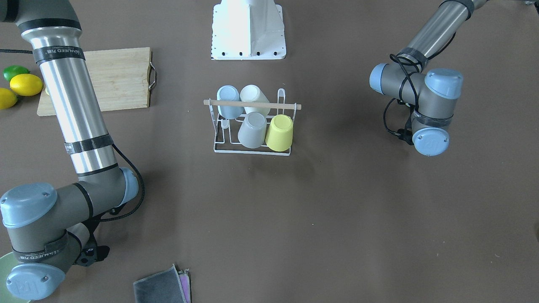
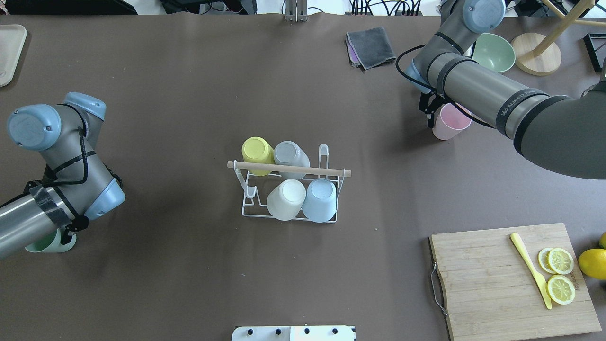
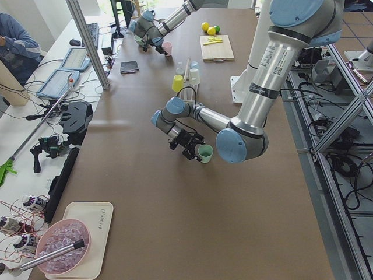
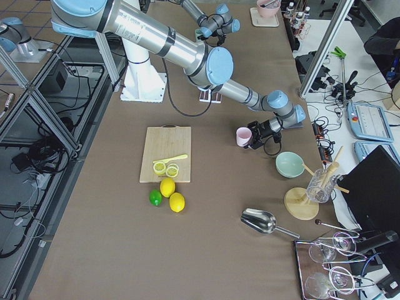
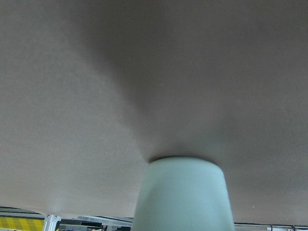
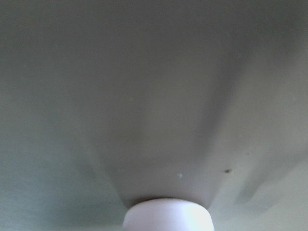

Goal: Place cup on cup holder

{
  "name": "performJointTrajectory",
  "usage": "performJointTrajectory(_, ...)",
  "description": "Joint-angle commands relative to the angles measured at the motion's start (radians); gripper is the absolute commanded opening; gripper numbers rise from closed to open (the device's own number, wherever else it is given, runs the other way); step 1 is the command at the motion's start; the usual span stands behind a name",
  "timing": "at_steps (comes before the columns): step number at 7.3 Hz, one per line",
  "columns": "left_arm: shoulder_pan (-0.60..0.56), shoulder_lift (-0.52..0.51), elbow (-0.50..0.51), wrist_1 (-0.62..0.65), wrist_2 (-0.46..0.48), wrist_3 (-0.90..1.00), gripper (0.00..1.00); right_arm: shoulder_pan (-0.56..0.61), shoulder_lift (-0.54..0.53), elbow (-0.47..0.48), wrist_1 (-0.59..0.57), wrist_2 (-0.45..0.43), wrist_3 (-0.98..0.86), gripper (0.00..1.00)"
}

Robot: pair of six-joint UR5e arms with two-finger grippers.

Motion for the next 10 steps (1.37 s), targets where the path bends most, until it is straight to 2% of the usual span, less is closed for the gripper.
performJointTrajectory(1, 0.011, 0.0, 0.02, 0.002, -0.015, 0.0, 0.98, -0.018, -0.001, -0.008, -0.009, -0.008, -0.006, 1.0)
performJointTrajectory(7, 0.011, -0.002, 0.038, 0.009, -0.024, 0.002, 0.95, -0.019, 0.005, -0.028, -0.012, -0.014, -0.041, 1.0)
performJointTrajectory(10, 0.011, -0.002, 0.04, 0.064, -0.023, 0.104, 0.91, -0.019, 0.015, -0.034, -0.032, -0.017, -0.041, 1.0)
